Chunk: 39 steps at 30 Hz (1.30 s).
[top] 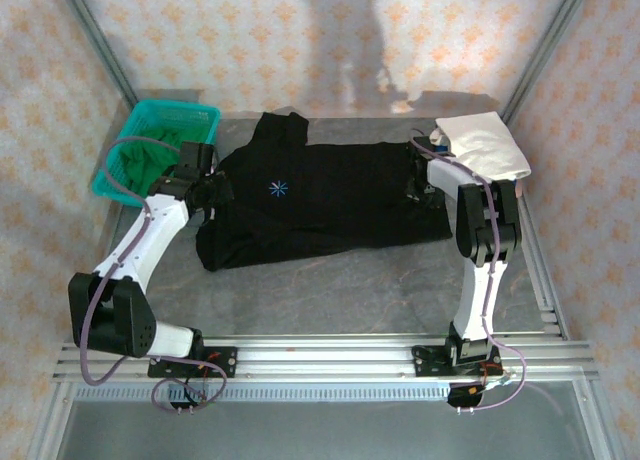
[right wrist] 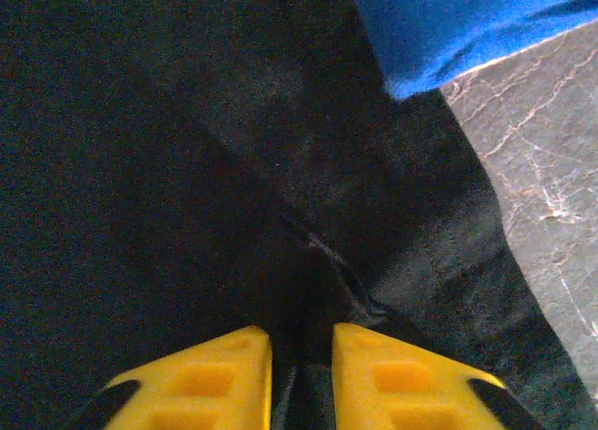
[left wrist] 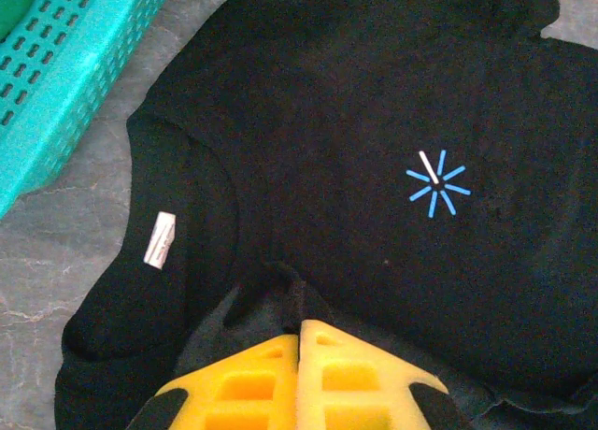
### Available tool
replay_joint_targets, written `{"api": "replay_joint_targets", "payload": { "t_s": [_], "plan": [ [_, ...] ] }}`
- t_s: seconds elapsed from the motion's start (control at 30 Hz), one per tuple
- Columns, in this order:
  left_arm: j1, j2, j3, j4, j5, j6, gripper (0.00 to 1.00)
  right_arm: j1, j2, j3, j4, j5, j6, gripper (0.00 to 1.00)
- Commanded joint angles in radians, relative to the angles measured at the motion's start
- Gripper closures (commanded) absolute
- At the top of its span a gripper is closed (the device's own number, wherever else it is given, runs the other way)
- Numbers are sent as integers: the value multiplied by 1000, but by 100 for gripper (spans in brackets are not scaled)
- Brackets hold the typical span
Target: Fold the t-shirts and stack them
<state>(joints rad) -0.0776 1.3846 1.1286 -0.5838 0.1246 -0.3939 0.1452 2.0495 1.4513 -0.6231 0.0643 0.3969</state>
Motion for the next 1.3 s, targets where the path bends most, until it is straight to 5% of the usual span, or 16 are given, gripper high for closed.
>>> {"api": "replay_joint_targets", "payload": {
  "t_s": [0.0,0.43,0.63,0.9,1.1,1.27],
  "plan": [
    [3,-54,15,-41,7,-1,100,-1,-55,-20,-15,50,-3,94],
    [2,-314,-8,-167,-9,-15,100,36,-411,-264,-60,75,58,100],
    [3,-528,-63,-290,-81,-27,100,82,-768,-496,-138,108,161,100],
    [1,-672,-222,-312,-25,-43,100,99,-1240,-685,-274,242,250,100],
    [-13,-476,-219,-155,80,-50,100,95,-1180,-670,-214,352,232,100],
    [-68,-249,-83,-114,23,-15,100,88,-1003,-621,-142,365,214,100]
  ]
}}
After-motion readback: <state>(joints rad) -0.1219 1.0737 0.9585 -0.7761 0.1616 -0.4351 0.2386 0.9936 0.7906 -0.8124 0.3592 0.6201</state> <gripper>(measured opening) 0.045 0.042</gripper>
